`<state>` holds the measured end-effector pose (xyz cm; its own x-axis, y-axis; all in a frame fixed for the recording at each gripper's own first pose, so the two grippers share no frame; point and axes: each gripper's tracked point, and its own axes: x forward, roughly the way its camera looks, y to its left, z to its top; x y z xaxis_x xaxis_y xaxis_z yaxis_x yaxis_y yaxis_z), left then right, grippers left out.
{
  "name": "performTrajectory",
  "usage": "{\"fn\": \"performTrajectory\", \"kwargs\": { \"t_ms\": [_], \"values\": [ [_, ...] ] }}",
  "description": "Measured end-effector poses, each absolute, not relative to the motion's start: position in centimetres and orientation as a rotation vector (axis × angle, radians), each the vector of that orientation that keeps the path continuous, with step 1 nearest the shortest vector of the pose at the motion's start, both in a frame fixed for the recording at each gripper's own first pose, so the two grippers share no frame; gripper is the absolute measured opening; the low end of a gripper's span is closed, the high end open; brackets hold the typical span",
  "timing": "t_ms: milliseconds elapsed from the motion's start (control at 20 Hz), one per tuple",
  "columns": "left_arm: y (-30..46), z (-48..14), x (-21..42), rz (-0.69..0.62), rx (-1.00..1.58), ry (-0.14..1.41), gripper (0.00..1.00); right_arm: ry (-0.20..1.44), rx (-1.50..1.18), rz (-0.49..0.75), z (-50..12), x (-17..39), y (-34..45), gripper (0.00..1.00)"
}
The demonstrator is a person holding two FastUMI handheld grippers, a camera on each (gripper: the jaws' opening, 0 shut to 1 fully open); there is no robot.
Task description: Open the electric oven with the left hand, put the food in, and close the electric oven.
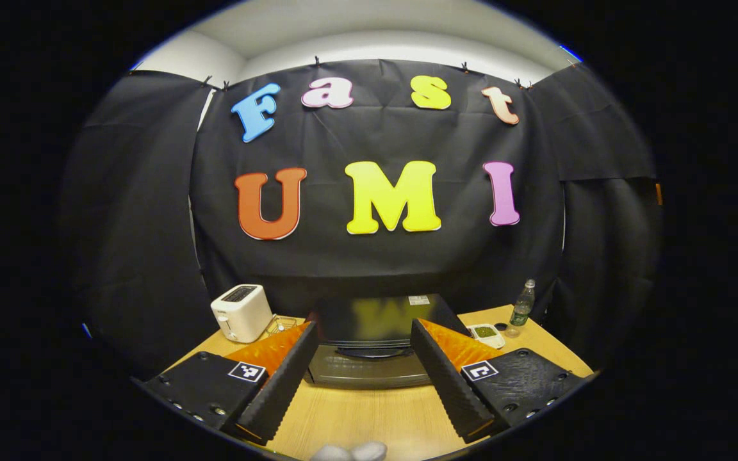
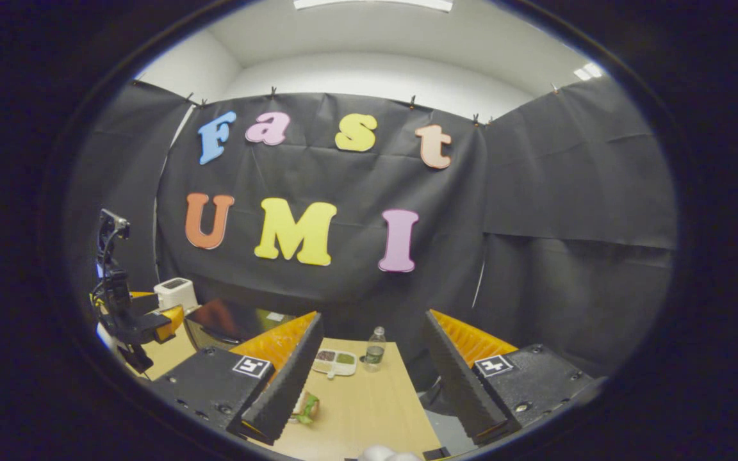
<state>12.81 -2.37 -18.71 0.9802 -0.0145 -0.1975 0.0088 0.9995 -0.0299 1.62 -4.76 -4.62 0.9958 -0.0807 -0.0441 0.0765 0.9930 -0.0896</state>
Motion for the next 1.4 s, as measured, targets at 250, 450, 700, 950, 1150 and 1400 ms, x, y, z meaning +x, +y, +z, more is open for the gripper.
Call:
{"fn": "performTrajectory", "kwargs": {
  "t_ms": [250,450,700,950,1150,1400],
  "values": [
    [-3.3,-24.1,17.9,-0.032,-0.039,0.27,0.95,0.11,-0.116,-0.126,-6.7,2.3,-5.9,0.97],
    [-4.1,-28.2,21.3,-0.037,-0.031,0.357,0.96,0.144,-0.115,-0.14,-7.6,3.6,-5.9,0.97],
    [-4.2,-31.2,23.4,-0.048,-0.004,0.419,0.97,0.185,-0.094,-0.135,-9.0,5.0,-5.1,0.98],
    [-4.1,-31.6,23.3,-0.06,-0.007,0.444,0.98,0.199,-0.088,-0.135,-9.7,5.1,-4.8,0.98],
    [-4.1,-31.9,21.9,-0.066,-0.009,0.456,0.98,0.191,-0.084,-0.137,-9.6,5.1,-4.7,0.98],
    [-4.0,-32.4,18.8,-0.076,-0.019,0.47,0.98,0.197,-0.094,-0.113,-10.3,4.5,-3.6,0.98]
  ]
}}
